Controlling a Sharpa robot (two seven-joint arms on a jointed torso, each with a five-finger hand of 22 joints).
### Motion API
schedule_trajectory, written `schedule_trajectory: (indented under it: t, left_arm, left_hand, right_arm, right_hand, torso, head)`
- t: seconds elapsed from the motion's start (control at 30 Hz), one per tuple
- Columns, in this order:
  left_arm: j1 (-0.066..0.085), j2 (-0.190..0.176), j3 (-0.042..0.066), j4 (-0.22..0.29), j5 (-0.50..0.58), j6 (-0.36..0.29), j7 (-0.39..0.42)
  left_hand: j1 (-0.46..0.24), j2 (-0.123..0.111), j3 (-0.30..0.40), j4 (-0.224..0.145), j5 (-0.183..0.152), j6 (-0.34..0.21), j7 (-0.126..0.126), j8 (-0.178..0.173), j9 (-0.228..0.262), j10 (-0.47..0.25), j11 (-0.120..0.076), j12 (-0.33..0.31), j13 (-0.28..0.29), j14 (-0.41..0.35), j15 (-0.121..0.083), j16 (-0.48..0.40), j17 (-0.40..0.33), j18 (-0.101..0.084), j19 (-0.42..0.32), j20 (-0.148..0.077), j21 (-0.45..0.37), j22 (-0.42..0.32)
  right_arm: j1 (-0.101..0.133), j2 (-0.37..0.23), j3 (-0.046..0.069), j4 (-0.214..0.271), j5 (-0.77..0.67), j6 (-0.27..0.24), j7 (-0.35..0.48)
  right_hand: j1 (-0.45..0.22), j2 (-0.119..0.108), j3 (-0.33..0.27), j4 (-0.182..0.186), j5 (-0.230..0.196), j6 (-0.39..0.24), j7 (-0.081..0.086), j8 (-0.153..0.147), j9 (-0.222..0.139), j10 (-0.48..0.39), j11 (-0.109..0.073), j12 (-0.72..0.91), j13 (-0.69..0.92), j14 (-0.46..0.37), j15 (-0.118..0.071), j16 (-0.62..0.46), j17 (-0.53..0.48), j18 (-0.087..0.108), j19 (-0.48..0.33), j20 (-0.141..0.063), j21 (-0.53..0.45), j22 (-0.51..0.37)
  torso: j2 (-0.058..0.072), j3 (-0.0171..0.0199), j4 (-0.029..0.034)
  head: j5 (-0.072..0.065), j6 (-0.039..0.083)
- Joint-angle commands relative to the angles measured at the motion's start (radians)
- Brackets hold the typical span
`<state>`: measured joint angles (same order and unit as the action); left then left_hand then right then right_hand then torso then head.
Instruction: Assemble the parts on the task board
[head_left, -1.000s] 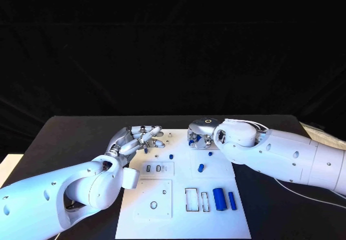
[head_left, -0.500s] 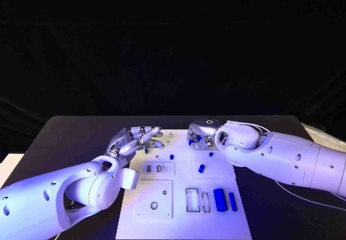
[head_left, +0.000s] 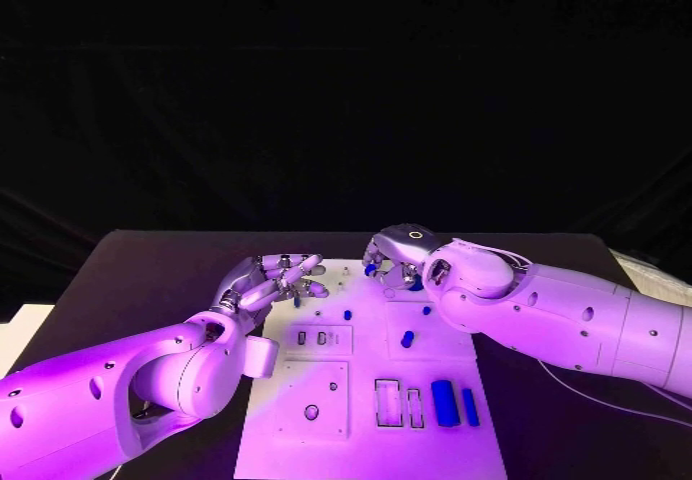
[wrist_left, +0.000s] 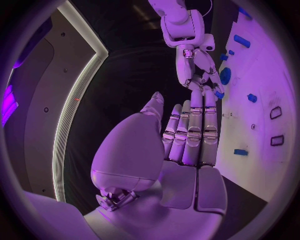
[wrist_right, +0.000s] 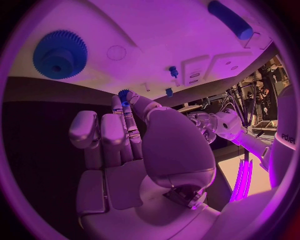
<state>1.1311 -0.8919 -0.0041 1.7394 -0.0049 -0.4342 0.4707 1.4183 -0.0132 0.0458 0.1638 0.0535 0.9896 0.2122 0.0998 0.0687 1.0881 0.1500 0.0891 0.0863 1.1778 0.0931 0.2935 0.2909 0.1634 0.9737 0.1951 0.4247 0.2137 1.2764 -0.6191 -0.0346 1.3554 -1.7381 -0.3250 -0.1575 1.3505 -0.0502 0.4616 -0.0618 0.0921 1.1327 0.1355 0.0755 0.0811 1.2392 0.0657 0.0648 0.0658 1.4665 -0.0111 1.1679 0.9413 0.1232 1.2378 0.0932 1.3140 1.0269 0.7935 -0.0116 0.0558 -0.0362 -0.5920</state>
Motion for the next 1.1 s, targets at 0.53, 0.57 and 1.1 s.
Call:
schedule_trajectory:
  t: [0.53, 0.57, 1.1]
  left_arm:
    - [0.007, 0.000, 0.001, 0.006, 0.004, 0.030, 0.008]
    - [0.007, 0.000, 0.001, 0.006, 0.004, 0.030, 0.008]
    - [0.009, -0.001, 0.001, 0.009, 0.004, 0.030, 0.006]
  left_hand:
    - [-0.002, 0.009, -0.002, -0.010, 0.001, -0.003, 0.006, -0.008, -0.001, -0.005, 0.006, -0.005, 0.002, -0.012, 0.002, -0.007, 0.004, 0.015, -0.012, 0.005, 0.003, 0.001]
    - [-0.002, 0.009, -0.002, -0.010, 0.001, -0.003, 0.006, -0.008, -0.001, -0.005, 0.006, -0.005, 0.002, -0.012, 0.002, -0.007, 0.004, 0.015, -0.012, 0.005, 0.003, 0.001]
    - [-0.002, 0.009, -0.002, -0.010, 0.001, -0.003, 0.006, -0.008, -0.001, -0.005, 0.006, -0.005, 0.002, -0.013, 0.002, -0.007, 0.005, 0.015, -0.013, 0.005, 0.002, 0.001]
  right_arm:
    - [0.000, 0.089, 0.000, -0.092, 0.012, -0.035, 0.001]
    - [0.000, 0.092, 0.000, -0.095, 0.012, -0.036, 0.001]
    - [-0.011, 0.133, -0.002, -0.126, 0.012, 0.004, 0.011]
  right_hand:
    - [0.002, -0.004, 0.008, 0.004, -0.007, -0.003, 0.006, -0.006, -0.001, -0.002, 0.007, -0.002, 0.001, 0.019, 0.001, 0.011, 0.007, -0.015, 0.005, 0.004, 0.007, 0.006]
    - [0.002, -0.004, 0.008, 0.004, -0.007, -0.003, 0.006, -0.006, -0.001, -0.002, 0.007, -0.002, 0.001, 0.019, 0.001, 0.011, 0.007, -0.015, 0.005, 0.004, 0.007, 0.006]
    - [0.002, -0.005, 0.010, 0.004, -0.005, -0.004, 0.006, -0.007, -0.001, -0.004, 0.008, -0.002, 0.000, 0.019, 0.001, 0.012, 0.009, -0.015, 0.005, 0.004, 0.008, 0.006]
  torso:
    - [0.008, -0.0007, 0.0019]
    - [0.008, -0.0006, 0.0016]
    - [0.010, -0.0007, 0.0023]
  head:
    - [0.003, -0.002]
    - [0.003, -0.003]
    - [0.007, -0.006]
